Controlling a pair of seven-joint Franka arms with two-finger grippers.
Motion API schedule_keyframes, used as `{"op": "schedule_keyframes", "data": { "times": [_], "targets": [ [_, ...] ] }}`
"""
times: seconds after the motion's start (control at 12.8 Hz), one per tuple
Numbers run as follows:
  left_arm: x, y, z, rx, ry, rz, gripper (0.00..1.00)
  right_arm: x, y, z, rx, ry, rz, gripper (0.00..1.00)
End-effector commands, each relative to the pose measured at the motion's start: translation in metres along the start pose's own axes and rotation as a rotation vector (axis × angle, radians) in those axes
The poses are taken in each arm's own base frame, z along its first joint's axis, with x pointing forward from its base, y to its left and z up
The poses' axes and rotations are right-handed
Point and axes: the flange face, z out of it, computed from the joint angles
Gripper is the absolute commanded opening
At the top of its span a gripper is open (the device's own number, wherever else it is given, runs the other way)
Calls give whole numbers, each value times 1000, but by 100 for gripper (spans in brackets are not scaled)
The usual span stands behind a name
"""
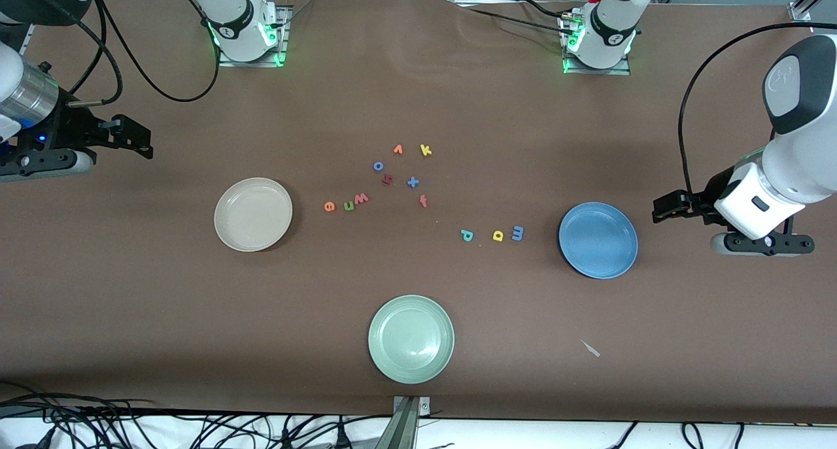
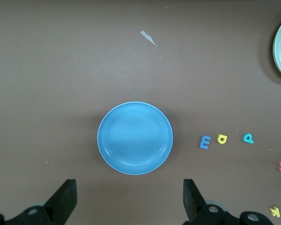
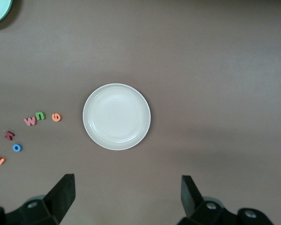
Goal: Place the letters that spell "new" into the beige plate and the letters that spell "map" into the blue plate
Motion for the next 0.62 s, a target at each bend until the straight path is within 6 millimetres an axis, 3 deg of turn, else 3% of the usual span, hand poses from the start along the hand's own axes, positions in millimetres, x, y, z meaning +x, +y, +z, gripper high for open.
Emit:
{"op": "schedule_keyframes", "data": {
  "times": [0.0, 0.55],
  "targets": [
    [3, 1, -5, -16, 9, -4, 100, 0, 2, -4, 7, 5, -5, 100],
    [3, 1, -5, -16, 9, -4, 100, -2, 7, 0, 9, -15, 5, 100]
  ]
}}
